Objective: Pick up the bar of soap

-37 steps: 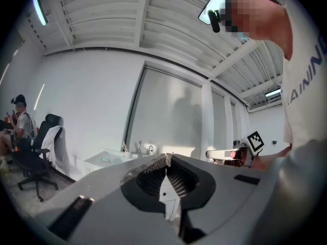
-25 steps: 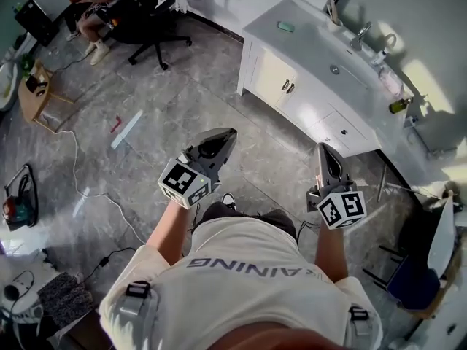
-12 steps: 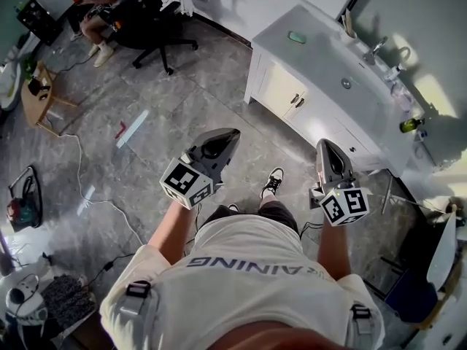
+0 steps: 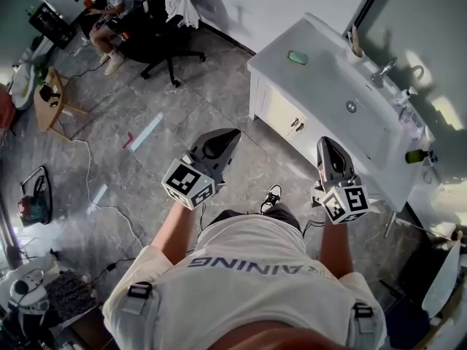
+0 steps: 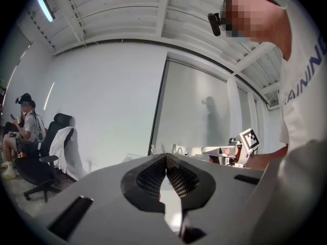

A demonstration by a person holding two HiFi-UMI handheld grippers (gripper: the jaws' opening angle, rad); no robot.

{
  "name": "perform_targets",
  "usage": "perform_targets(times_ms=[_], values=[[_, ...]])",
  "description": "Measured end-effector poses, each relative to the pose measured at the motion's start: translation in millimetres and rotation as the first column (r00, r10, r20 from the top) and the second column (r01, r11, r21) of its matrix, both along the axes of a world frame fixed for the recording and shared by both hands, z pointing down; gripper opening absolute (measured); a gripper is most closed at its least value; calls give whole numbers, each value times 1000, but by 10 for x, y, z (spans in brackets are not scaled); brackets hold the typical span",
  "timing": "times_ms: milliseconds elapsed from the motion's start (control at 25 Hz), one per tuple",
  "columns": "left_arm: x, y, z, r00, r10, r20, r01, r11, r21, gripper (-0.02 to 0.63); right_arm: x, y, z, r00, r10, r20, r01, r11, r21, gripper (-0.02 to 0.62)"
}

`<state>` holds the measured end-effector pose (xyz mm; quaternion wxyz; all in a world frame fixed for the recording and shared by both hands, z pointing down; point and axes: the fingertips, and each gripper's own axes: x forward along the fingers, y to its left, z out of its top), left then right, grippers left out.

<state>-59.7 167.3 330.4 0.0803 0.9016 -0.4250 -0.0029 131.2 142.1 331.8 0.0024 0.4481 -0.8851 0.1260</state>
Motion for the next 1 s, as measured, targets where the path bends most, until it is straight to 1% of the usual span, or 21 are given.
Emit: perform_targets(times_ms=[320,520,640,760,880,1000], values=[[583,-900,-52,999,-27,34,28,999,-16,9,602,-915,180,999,-37,32,37,999,-12,9],[815,-1332,-5,999,-8,50,9,1000,-22,9,791,-1339,184,999,-18,36,20,999,-41,8],[829,-1594,69,999,9,41,-7,999,-34,9,834,-1545,279,1000,-3,21,4,998,-60,9],[748,-1895,111,1000,24,17,-23,999,-37,9,821,-1747,422,1000,7,5,-7,997,-73,9],[587,-2229,139,999,47,27,-47,999,-20,9,690,-1985,476,999,31,-28,-33,996,-81,9],[396,-2597,168,996,84,16,-83,996,-19,9,486,-2265,462,996,69,-52,-74,993,-90,9]])
